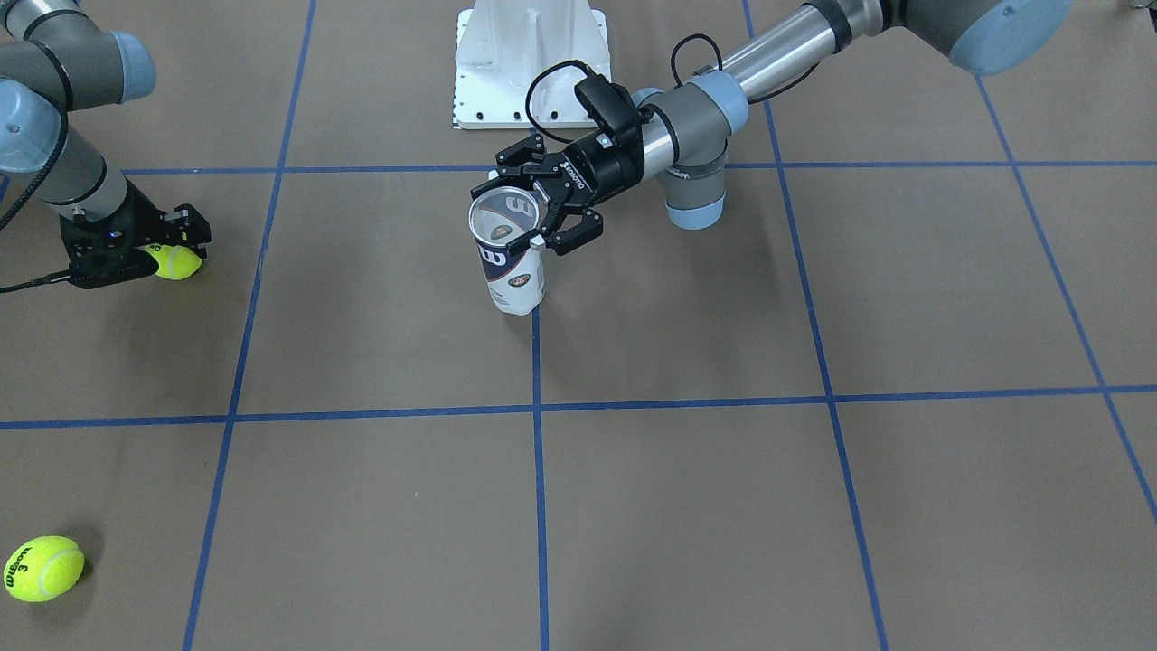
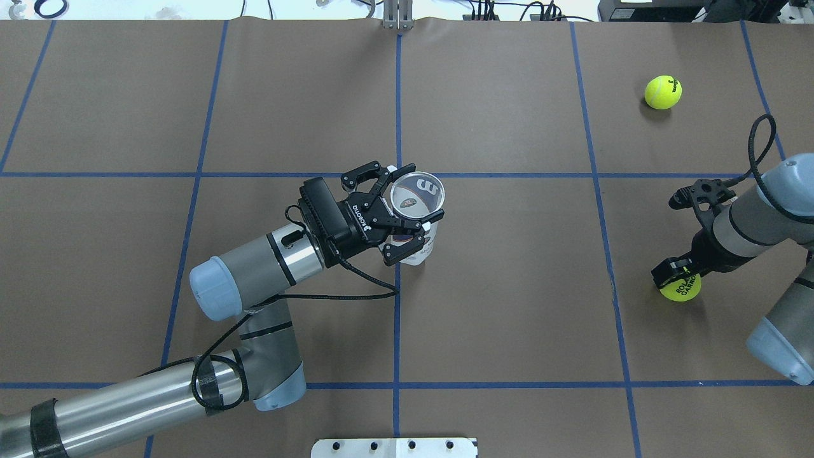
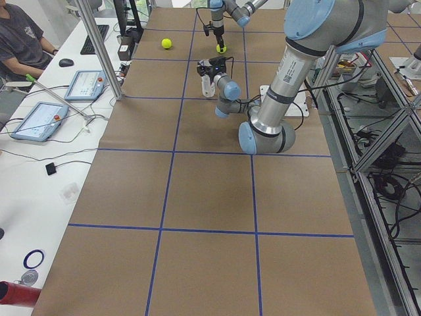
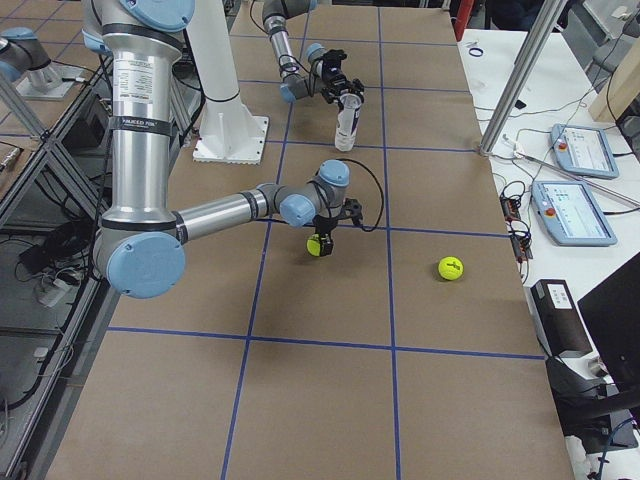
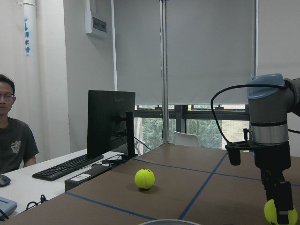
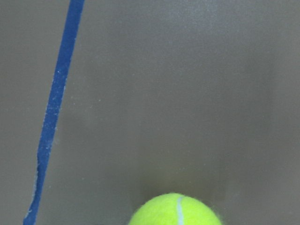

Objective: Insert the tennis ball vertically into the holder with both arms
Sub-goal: 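Grasp the nearer yellow tennis ball with the right gripper, then carry the ball with the right gripper over the tube's open top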

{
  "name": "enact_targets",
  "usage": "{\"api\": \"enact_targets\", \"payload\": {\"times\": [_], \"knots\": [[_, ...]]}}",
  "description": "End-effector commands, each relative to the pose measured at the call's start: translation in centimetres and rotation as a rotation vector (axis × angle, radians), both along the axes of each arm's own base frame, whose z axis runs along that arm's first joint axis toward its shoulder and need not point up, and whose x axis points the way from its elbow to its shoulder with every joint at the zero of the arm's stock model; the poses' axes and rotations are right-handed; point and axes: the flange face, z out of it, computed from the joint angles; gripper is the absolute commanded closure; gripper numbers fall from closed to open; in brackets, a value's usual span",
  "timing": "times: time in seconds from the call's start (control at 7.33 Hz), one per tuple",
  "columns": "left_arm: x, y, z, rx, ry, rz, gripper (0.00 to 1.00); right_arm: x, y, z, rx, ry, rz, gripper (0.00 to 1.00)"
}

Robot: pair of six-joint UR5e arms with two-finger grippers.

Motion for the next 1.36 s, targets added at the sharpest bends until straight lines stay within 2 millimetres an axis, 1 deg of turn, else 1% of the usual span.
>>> {"api": "enact_targets", "payload": {"times": [0.0, 0.14, 0.27, 0.41, 0.55, 0.68, 0.82, 0.95, 1.09, 1.23], "knots": [[0.0, 0.1, 0.0, 0.001, 0.004, 0.001, 0.17, 0.0, 0.0, -0.8, 0.004, -0.017, -0.003, 0.91], [-0.1, 0.1, 0.0, 0.002, 0.005, 0.001, 0.17, 0.0, -0.1, -2.4, 0.022, -0.033, -0.002, 1.00], [-0.2, 0.0, 0.0, 0.004, 0.009, -0.003, 0.17, 0.7, -0.5, -3.8, 0.038, -0.051, 0.016, 1.00], [-0.6, 0.0, 0.5, 0.007, 0.046, -0.014, 0.16, 1.5, -1.7, -5.0, 0.043, -0.080, 0.036, 1.00], [-0.2, -0.1, 1.4, -0.001, 0.048, -0.022, 0.16, 2.0, -3.1, -7.0, 0.026, -0.121, 0.061, 1.00], [-0.3, -0.2, 1.4, 0.001, 0.050, -0.024, 0.16, 1.1, -5.1, -10.7, -0.012, -0.147, 0.124, 1.00], [-0.2, -0.2, 1.7, -0.001, 0.044, -0.024, 0.16, -0.7, -7.3, -17.0, -0.070, -0.162, 0.196, 1.00], [-0.2, -0.2, 1.7, -0.001, 0.044, -0.024, 0.16, -1.8, -8.8, -23.5, -0.094, -0.157, 0.216, 1.00], [-0.1, -0.1, 2.1, 0.003, 0.032, -0.029, 0.16, -2.1, -8.9, -28.4, -0.098, -0.151, 0.216, 1.00], [-0.1, -0.1, 2.2, 0.005, 0.030, -0.031, 0.16, -2.1, -8.8, -30.9, -0.104, -0.165, 0.234, 1.00]]}}
